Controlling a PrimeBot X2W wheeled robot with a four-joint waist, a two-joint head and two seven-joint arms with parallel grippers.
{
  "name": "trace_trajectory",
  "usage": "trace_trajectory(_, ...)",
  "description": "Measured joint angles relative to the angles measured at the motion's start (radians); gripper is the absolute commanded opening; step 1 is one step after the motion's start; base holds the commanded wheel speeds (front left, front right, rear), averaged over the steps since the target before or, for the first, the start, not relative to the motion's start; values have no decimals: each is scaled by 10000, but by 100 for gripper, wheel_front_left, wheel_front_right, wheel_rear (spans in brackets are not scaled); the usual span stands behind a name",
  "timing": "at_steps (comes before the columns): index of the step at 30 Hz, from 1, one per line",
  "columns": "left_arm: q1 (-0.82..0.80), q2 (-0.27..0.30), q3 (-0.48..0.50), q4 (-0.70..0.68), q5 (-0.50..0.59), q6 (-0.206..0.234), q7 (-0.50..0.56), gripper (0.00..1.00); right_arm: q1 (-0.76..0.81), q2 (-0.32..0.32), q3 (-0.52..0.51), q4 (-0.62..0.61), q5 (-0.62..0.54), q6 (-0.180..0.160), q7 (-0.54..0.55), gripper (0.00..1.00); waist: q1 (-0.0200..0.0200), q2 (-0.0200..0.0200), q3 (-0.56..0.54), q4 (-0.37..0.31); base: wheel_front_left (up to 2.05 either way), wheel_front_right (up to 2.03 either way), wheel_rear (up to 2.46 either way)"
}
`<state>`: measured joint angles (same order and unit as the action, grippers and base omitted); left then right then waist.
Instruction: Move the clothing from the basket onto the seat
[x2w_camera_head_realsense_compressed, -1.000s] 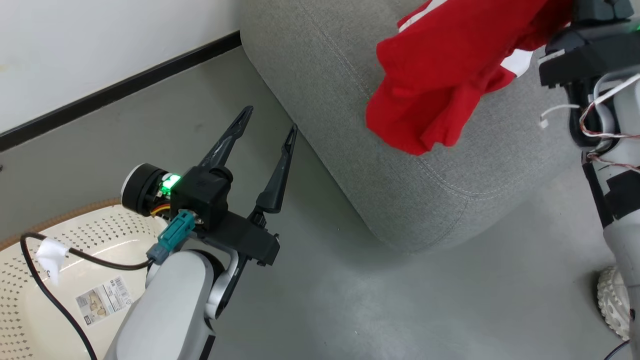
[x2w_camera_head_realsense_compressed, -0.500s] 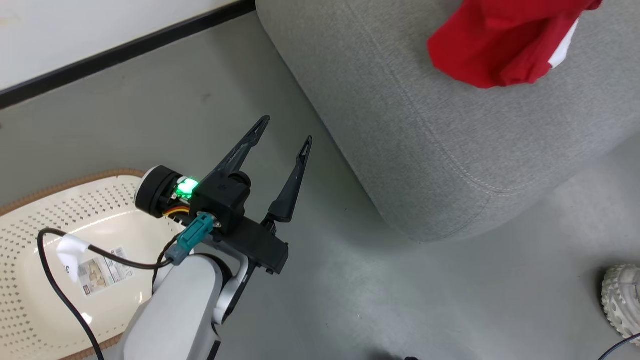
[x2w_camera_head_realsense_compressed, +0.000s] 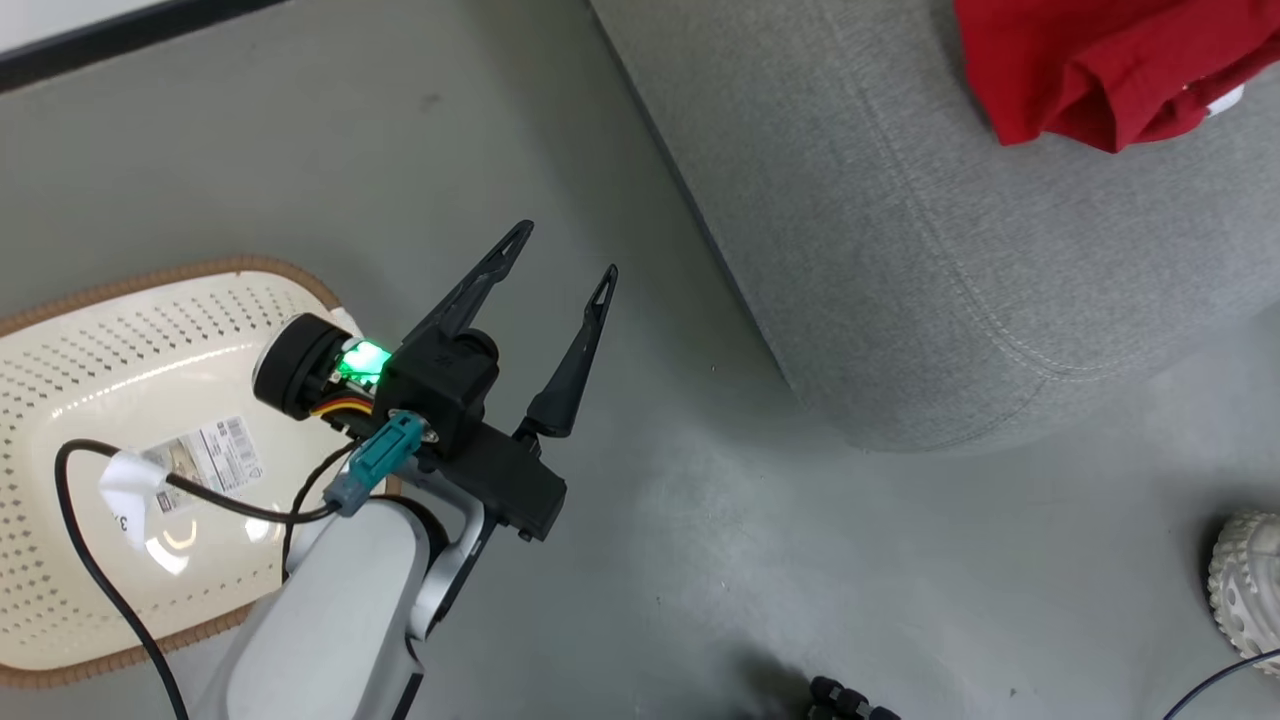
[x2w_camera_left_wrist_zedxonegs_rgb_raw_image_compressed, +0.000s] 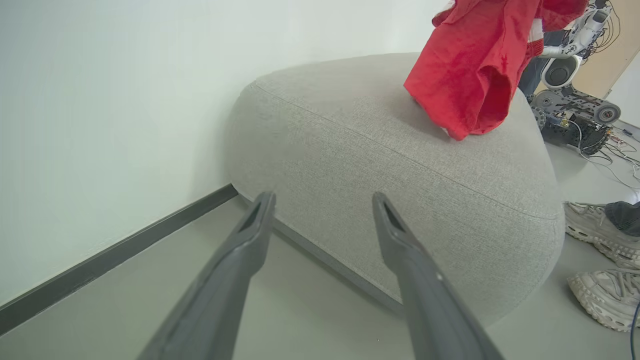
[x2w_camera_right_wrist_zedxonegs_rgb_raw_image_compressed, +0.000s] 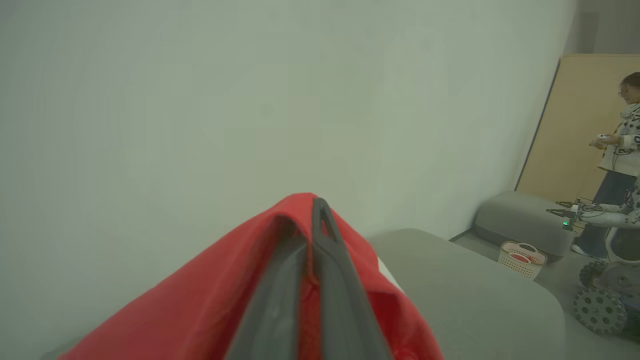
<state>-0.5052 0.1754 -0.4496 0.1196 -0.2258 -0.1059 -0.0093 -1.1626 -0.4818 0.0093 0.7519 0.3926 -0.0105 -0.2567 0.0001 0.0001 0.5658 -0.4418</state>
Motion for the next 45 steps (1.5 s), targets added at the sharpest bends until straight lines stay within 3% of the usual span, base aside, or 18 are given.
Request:
trace_trajectory(6, -1, 209, -2, -75, 4, -2, 128, 100, 19, -4, -345, 316, 138, -439, -2, 0, 0, 0, 498, 130, 0, 0, 0)
trace_trajectory(18, -318, 328, -71, -148, 73, -13, 355, 100, -92, -249, -1030, 1597, 489, -790, -2, 0, 1, 0, 1388, 375, 0, 0, 0)
trace_trajectory(25, -449, 378, -123, -167, 73, -86, 430, 100, -192, -803, -1570, 2347, 667, -941, 0, 0, -1, -1, 1694, 559, 0, 0, 0)
trace_trajectory(39, -447, 476, -23, -165, 73, -84, 424, 100, 51, 389, -1664, 2882, 759, -1045, 0, 0, -1, 1, 2070, 840, 0, 0, 0)
trace_trajectory(45, -449, 476, 6, -82, 71, -82, 322, 100, 47, 405, -1624, 3014, 844, -1045, 0, 0, -1, 0, 2046, 883, 0, 0, 0)
